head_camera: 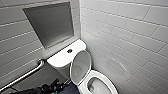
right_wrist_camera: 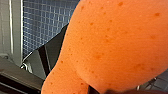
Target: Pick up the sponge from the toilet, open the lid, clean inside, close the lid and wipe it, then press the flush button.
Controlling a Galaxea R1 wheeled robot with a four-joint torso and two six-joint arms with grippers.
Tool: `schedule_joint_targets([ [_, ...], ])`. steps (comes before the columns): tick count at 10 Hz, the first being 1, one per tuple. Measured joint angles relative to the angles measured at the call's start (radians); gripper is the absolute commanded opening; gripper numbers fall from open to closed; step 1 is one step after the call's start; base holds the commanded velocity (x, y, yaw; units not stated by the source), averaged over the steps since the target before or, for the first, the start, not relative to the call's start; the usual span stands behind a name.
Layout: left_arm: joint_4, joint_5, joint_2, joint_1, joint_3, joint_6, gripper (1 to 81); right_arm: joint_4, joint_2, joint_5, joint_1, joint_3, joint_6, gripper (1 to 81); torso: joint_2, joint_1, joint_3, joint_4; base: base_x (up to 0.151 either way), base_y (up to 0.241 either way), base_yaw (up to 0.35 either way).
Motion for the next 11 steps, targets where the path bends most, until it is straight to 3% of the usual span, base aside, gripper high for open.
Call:
schedule_joint_targets([
  [7,-0.069,-0.051,0.009,-0.043,-0.001,0.0,81.1,0.0,0.006,0.0,0.001,0.0,-0.001,1.0,0.0,0.0,0.0,0.0,0.0,0.0,0.0],
  [11,-0.072,-0.074,0.074,-0.047,-0.01,-0.003,81.1,0.0,0.006,0.0,0.001,0.0,-0.003,1.0,0.0,0.0,0.0,0.0,0.0,0.0,0.0],
])
